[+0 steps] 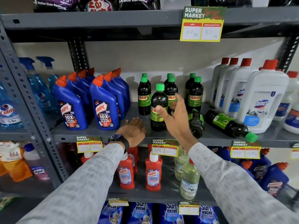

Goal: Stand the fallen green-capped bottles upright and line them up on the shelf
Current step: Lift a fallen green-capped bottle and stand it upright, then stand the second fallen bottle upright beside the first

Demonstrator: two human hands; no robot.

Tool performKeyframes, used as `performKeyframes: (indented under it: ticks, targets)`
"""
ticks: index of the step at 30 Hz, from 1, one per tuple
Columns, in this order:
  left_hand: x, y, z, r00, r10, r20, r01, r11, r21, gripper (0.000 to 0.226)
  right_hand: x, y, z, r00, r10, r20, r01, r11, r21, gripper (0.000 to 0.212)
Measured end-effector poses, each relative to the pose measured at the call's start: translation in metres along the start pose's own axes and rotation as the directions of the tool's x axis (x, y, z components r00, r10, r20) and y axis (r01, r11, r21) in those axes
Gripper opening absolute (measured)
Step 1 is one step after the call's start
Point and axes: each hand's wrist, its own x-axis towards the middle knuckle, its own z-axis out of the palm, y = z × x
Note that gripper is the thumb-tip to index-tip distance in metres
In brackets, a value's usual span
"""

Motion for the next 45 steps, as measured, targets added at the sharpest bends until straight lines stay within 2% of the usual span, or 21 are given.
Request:
performKeyframes:
  ticks: [1, 3, 4, 6, 8, 10, 12, 14, 16, 18, 23, 25, 28, 31, 35, 38, 45]
  targets:
    - [-0.001, 0.0, -0.001, 1.0, 0.019, 0.018, -0.02, 0.999, 0.047, 0.064, 0.004, -0.006, -0.008, 0.999, -0.031, -0.038, 0.028, 0.998, -0.058, 0.092]
    - [-0.002, 0.001, -0.004, 0.997, 0.028, 0.068, -0.036, 0.993, 0.114, 0.061, 0.02, -0.014, -0.029, 0.994, -0.088, -0.064, 0.066, 0.956, -0.287, 0.075]
    - [0.0, 0.002, -0.007, 0.996, 0.017, 0.088, -0.028, 0.992, 0.12, 0.06, 0.03, -0.014, -0.042, 0.997, -0.07, -0.032, 0.051, 0.909, -0.414, 0.061]
    - [0.005, 0.007, -0.013, 0.994, -0.005, 0.112, -0.008, 0.994, 0.112, 0.057, 0.045, -0.01, -0.063, 0.994, 0.094, 0.052, -0.047, 0.817, -0.575, 0.032]
    - [0.007, 0.012, -0.014, 0.995, -0.032, 0.092, 0.025, 0.997, 0.069, 0.057, 0.052, 0.001, -0.078, 0.96, 0.271, 0.071, -0.163, 0.745, -0.647, 0.035]
    - [0.007, 0.013, -0.008, 0.997, -0.057, 0.043, 0.056, 0.998, 0.017, 0.062, 0.054, 0.013, -0.086, 0.933, 0.358, 0.044, -0.224, 0.671, -0.706, 0.045]
    - [0.007, 0.011, -0.003, 0.998, -0.062, 0.018, 0.062, 0.998, -0.012, 0.066, 0.057, 0.023, -0.09, 0.887, 0.46, 0.036, -0.285, 0.607, -0.741, 0.054]
    - [0.008, 0.008, 0.0, 0.998, -0.058, 0.014, 0.059, 0.998, -0.022, 0.068, 0.056, 0.029, -0.091, 0.796, 0.603, 0.056, -0.414, 0.609, -0.677, 0.058]
    - [0.009, 0.007, 0.0, 0.998, -0.064, 0.0, 0.064, 0.997, -0.032, 0.069, 0.055, 0.029, -0.09, 0.723, 0.685, 0.091, -0.536, 0.639, -0.553, 0.05]
    - [0.009, 0.008, 0.0, 0.998, -0.067, -0.009, 0.066, 0.997, -0.042, 0.069, 0.054, 0.027, -0.09, 0.703, 0.705, 0.097, -0.597, 0.659, -0.457, 0.041]
    - [0.008, 0.01, -0.001, 0.997, -0.076, 0.006, 0.076, 0.996, -0.04, 0.067, 0.059, 0.013, -0.095, 0.75, 0.651, 0.121, -0.59, 0.74, -0.323, 0.033]
    - [0.008, 0.01, -0.001, 0.997, -0.076, 0.018, 0.076, 0.996, -0.039, 0.067, 0.063, 0.007, -0.096, 0.797, 0.595, 0.103, -0.567, 0.796, -0.212, 0.035]
    - [0.008, 0.011, -0.001, 0.996, -0.082, 0.024, 0.083, 0.996, -0.033, 0.066, 0.062, 0.007, -0.091, 0.885, 0.465, -0.004, -0.464, 0.883, -0.076, 0.047]
    - [0.008, 0.013, -0.003, 0.995, -0.09, 0.033, 0.091, 0.996, -0.027, 0.066, 0.044, 0.017, -0.081, 0.962, 0.252, -0.106, -0.265, 0.956, -0.128, 0.061]
    - [0.006, 0.015, -0.004, 0.995, -0.095, 0.023, 0.095, 0.995, -0.027, 0.065, 0.018, 0.036, -0.067, 0.985, 0.063, -0.16, -0.086, 0.986, -0.14, 0.074]
    - [0.005, 0.015, -0.005, 0.996, -0.086, 0.026, 0.086, 0.996, -0.012, 0.066, 0.01, 0.047, -0.061, 0.99, 0.016, -0.14, -0.044, 0.979, -0.199, 0.077]
    - [0.005, 0.014, -0.005, 0.997, -0.079, 0.022, 0.079, 0.997, -0.013, 0.066, 0.009, 0.058, -0.058, 0.987, 0.01, -0.16, -0.044, 0.976, -0.213, 0.08]
